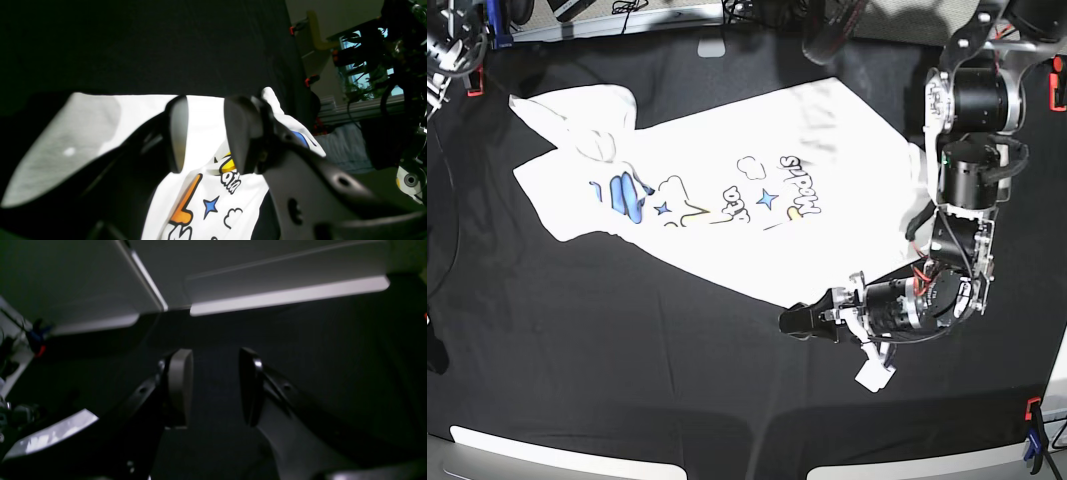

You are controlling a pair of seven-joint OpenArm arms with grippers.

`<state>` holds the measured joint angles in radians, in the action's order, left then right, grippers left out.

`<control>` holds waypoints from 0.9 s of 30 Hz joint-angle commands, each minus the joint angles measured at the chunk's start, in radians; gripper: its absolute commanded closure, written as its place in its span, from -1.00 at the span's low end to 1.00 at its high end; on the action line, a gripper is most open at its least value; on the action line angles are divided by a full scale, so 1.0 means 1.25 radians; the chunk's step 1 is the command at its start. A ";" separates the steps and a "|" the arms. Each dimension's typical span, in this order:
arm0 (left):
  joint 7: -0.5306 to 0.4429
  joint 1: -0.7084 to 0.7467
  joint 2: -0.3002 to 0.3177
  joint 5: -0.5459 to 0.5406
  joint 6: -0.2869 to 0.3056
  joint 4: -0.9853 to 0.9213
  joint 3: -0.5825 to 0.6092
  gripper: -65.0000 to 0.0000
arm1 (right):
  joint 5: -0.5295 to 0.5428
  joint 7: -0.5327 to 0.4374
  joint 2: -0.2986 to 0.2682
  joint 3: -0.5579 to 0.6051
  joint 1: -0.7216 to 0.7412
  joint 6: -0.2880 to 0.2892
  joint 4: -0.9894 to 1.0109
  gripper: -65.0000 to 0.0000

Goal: Layout the t-shirt on the table in an organized manner, then fold the t-shirt properly
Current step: 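Grasp the shirt edge near the collar with the right gripper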

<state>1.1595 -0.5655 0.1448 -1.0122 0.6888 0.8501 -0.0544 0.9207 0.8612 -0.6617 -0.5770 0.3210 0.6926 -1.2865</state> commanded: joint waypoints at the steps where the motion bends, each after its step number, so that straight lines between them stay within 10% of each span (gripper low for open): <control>1: -0.007 -0.027 0.002 -0.022 0.008 0.013 -0.002 0.32 | 0.023 -0.017 -0.023 -0.005 0.020 0.004 -0.013 0.34; 9: -0.007 -0.027 0.002 -0.022 0.008 0.013 -0.002 0.32 | -0.027 -0.018 -0.023 -0.005 0.020 0.004 -0.013 0.35; 13: -0.007 -0.026 0.002 -0.022 0.008 0.013 -0.002 0.32 | -0.078 -0.018 -0.023 -0.005 0.020 0.004 -0.013 1.00; 21: -0.007 -0.026 0.002 -0.022 0.008 0.013 -0.002 0.32 | -0.111 0.000 -0.023 -0.005 0.020 0.004 -0.013 1.00; 27: -0.007 -0.026 0.002 -0.022 0.008 0.013 -0.002 0.32 | -0.195 0.073 -0.023 -0.005 0.020 0.004 -0.013 -0.16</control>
<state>1.1595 -0.5659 0.1448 -1.0122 0.6888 0.8501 -0.0544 0.6662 0.9714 -0.6621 -0.5774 0.3214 0.6926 -1.2865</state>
